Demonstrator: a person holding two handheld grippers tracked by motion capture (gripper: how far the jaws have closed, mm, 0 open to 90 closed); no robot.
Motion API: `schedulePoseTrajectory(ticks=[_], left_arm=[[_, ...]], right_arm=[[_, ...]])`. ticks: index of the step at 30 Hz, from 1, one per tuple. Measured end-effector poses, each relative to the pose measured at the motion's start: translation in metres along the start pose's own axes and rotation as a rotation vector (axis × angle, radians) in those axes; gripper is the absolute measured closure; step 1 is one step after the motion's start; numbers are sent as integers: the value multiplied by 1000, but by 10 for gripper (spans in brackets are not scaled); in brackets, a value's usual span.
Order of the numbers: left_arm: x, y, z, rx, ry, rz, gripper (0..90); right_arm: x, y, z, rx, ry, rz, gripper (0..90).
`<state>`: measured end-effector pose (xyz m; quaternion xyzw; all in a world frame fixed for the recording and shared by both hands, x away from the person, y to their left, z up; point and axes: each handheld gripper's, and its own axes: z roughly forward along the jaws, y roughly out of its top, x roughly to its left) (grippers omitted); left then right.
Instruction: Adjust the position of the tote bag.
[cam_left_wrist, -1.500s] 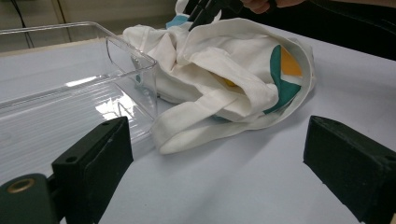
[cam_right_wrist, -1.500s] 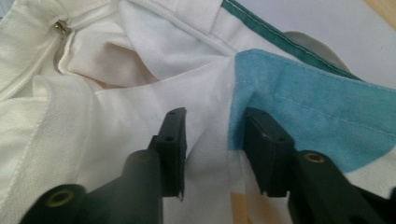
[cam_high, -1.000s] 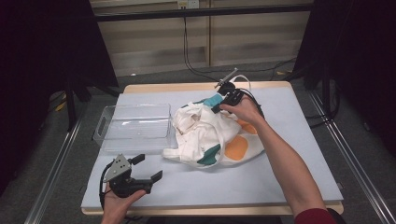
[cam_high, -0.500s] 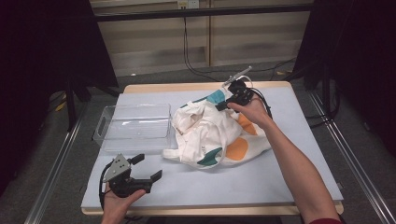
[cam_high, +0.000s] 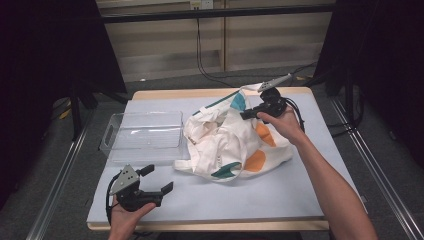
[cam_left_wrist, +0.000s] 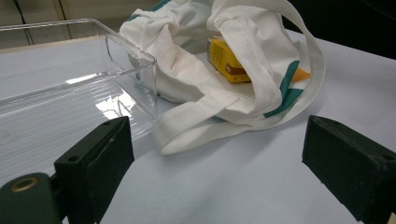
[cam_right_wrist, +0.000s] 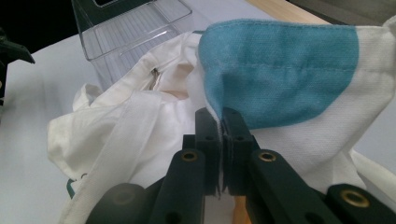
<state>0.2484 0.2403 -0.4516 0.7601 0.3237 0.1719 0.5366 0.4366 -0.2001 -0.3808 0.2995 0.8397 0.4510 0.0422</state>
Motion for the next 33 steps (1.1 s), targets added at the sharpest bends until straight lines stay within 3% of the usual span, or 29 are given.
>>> schedulePoseTrajectory(ticks=[14, 23, 28, 33], left_arm=[[-4, 1, -1, -7, -7, 13, 101], [-3, 2, -1, -34, -6, -19, 121], [-3, 5, -1, -34, -41, -28, 181], [-5, 6, 0, -26, -49, -28, 233]], right_arm=[[16, -20, -33, -76, 9, -19, 867], [20, -38, -51, -111, 17, -21, 867], [28, -45, -61, -129, 19, -33, 867], [32, -56, -69, -132, 3, -36, 868]])
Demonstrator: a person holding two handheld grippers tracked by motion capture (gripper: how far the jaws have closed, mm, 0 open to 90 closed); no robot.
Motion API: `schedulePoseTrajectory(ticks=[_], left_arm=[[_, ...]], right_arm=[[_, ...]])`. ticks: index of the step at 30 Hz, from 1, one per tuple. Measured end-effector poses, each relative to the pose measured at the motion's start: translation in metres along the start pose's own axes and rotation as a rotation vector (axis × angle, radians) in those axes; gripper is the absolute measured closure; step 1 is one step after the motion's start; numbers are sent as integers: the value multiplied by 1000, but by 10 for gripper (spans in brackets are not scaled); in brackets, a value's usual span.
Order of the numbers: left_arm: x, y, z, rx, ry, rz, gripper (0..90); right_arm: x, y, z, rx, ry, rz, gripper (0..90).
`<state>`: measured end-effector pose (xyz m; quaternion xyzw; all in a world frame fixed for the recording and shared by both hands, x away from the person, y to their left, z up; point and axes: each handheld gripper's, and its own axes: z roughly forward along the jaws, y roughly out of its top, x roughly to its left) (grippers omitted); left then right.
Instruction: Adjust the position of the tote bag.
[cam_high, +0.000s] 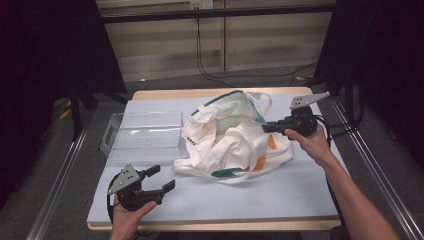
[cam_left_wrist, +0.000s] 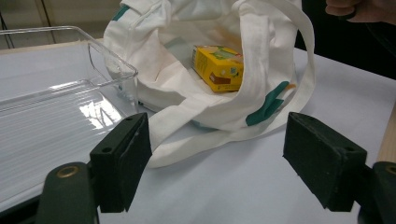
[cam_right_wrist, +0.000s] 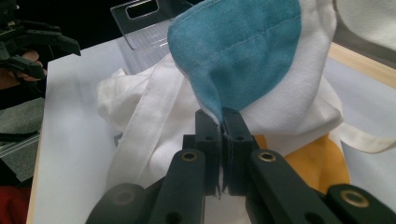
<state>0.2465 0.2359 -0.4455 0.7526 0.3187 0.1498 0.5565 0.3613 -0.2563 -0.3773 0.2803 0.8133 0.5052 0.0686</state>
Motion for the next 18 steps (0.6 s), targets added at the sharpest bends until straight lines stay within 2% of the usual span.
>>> schedulePoseTrajectory(ticks=[3, 7, 9, 10, 14, 16, 17, 18], left_arm=[[-2, 2, 2, -8, -18, -4, 246], [-4, 9, 6, -6, -31, 10, 294], [-5, 15, 12, -8, -57, 11, 341], [-5, 15, 12, -8, -57, 11, 356], [-8, 21, 23, 3, -80, 25, 399], [-7, 26, 32, 5, -96, 12, 412], [-6, 31, 40, 20, -97, 33, 420], [-6, 34, 45, 14, -113, 27, 421]], right_arm=[[0, -2, -3, -8, -3, -1, 868], [1, -9, -5, -5, -16, 0, 867], [-2, -14, -8, -17, -17, 14, 868], [-2, -14, -8, -17, -17, 14, 868], [-2, -21, -10, -24, -18, 23, 867], [-4, -25, -12, -20, -27, 30, 867], [-4, -26, -13, -24, -25, 33, 867], [-3, -25, -13, -24, -26, 34, 867]])
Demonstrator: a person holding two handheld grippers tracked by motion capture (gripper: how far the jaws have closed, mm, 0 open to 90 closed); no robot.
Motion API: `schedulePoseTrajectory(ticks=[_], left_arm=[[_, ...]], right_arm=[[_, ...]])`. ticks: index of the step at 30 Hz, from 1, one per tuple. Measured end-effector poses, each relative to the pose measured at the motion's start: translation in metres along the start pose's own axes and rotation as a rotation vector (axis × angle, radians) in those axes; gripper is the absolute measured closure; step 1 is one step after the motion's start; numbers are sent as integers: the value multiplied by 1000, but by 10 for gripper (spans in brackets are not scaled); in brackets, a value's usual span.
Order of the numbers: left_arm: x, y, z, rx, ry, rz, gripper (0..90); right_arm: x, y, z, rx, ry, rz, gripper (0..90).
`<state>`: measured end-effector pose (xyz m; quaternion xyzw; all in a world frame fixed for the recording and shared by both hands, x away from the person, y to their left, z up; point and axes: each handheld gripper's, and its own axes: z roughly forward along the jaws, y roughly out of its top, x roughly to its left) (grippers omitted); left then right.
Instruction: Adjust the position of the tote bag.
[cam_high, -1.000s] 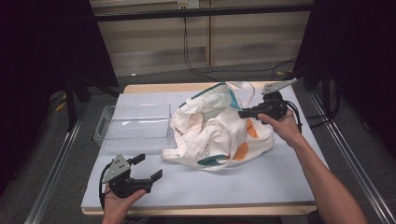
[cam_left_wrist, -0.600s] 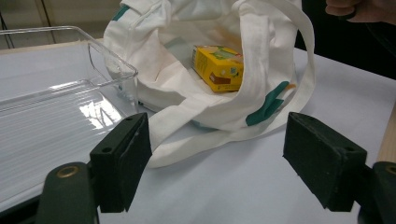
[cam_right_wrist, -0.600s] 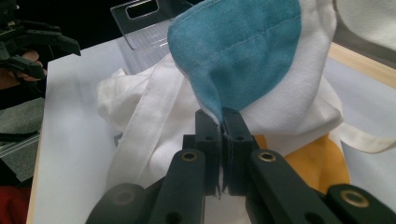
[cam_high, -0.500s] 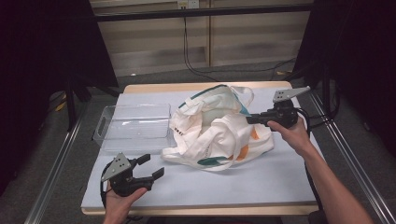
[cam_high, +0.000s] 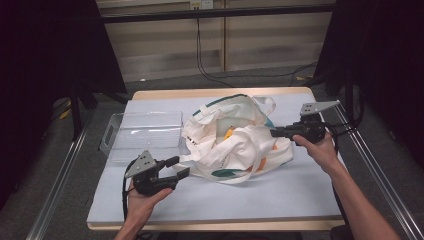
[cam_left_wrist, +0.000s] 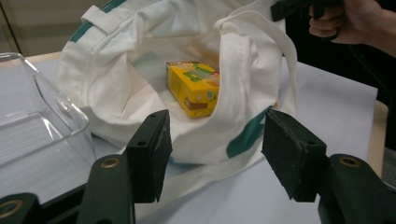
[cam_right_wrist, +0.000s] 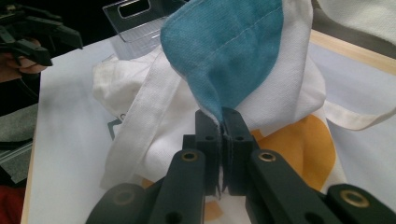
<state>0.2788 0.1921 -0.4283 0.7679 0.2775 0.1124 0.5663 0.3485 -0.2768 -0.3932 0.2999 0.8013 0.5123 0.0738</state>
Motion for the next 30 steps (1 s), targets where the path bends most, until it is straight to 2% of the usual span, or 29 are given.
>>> schedulePoseTrajectory(ticks=[2, 3, 4, 5, 6, 7, 9, 11, 12, 13, 16, 18, 19, 21, 22, 24, 28, 29, 30], left_arm=[[0, 4, 6, 5, 1, -6, 421], [0, 8, 16, -3, -21, -2, 412], [0, 8, 16, -3, -21, -2, 400], [-2, 12, 28, 23, -17, 13, 373], [-2, 12, 28, 23, -17, 13, 370], [-3, 14, 39, 34, -55, 14, 372], [-6, 15, 48, 54, -75, 41, 371], [-8, 15, 54, 66, -74, 50, 365], [-10, 16, 58, 86, -50, 71, 366], [-10, 15, 65, 99, -74, 70, 365], [-11, 14, 76, 111, -74, 69, 365], [-14, 14, 81, 129, -38, 101, 373], [-14, 14, 84, 143, -49, 109, 388], [-15, 13, 86, 152, -45, 107, 422], [-16, 13, 88, 166, -43, 122, 572], [-18, 11, 92, 185, -64, 126, 654], [-22, 13, 91, 193, -91, 139, 719], [-25, 14, 90, 174, -112, 134, 737], [-25, 14, 90, 174, -112, 134, 743]], right_arm=[[1, 0, 0, -1, -2, -6, 867], [3, 1, 0, 8, -10, -18, 867], [3, 1, 1, 8, -9, -18, 867], [3, 0, 1, 5, -8, -16, 867], [3, 0, 1, 2, -7, -13, 867], [2, -1, 1, 1, -11, -10, 867], [2, -3, 1, -12, -7, -10, 867], [2, -6, 1, -17, -6, -10, 867], [1, -8, 0, -16, -6, -6, 866], [1, -10, 0, -18, -5, 0, 866], [0, -12, -1, -17, -12, 5, 866], [0, -13, -1, -13, -15, 6, 866], [0, -14, -1, -13, -15, 7, 866], [-1, -15, -1, -12, -16, 7, 866], [-2, -19, -2, -8, -17, 19, 866], [-3, -23, -2, -6, -21, 24, 866], [-3, -29, -3, 4, -24, 34, 866], [-3, -33, -4, 9, -27, 39, 866], [-4, -35, -4, 10, -29, 44, 866]])
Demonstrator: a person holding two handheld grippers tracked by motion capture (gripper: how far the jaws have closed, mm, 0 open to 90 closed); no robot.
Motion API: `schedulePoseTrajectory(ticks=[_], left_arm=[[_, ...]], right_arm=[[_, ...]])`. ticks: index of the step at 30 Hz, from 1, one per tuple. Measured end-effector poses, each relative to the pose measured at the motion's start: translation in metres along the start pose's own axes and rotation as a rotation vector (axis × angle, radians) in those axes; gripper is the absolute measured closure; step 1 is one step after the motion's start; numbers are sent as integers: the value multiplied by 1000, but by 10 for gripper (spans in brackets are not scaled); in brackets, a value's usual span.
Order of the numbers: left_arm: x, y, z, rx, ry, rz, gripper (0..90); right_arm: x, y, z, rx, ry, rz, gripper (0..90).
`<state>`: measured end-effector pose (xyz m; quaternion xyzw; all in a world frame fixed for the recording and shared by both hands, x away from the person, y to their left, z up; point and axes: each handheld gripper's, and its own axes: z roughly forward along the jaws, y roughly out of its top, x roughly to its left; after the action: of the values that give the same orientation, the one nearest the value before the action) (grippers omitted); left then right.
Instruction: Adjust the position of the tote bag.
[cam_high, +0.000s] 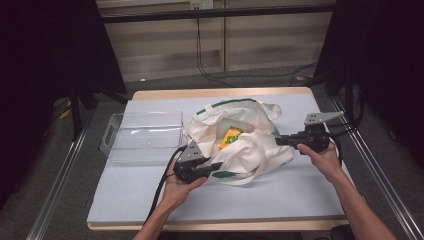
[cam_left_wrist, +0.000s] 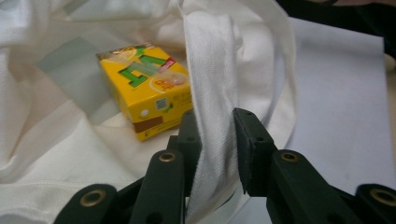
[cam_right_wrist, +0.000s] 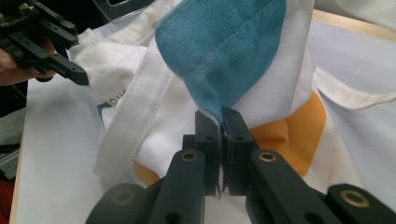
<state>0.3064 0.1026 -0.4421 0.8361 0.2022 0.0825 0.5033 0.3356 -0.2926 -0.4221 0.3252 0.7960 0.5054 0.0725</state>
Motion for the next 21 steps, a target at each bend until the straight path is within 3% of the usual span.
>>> schedulePoseTrajectory(ticks=[4, 15, 21], left_arm=[[-13, 2, 4, 15, -46, 36, 769], [-23, -8, 12, 88, -123, 76, 838], [-26, -17, 18, 113, -162, 56, 855]], right_arm=[[-2, -12, 0, 27, -11, 11, 866], [-4, -38, 10, 98, -26, 32, 866], [-3, -46, 12, 109, -29, 37, 848]])
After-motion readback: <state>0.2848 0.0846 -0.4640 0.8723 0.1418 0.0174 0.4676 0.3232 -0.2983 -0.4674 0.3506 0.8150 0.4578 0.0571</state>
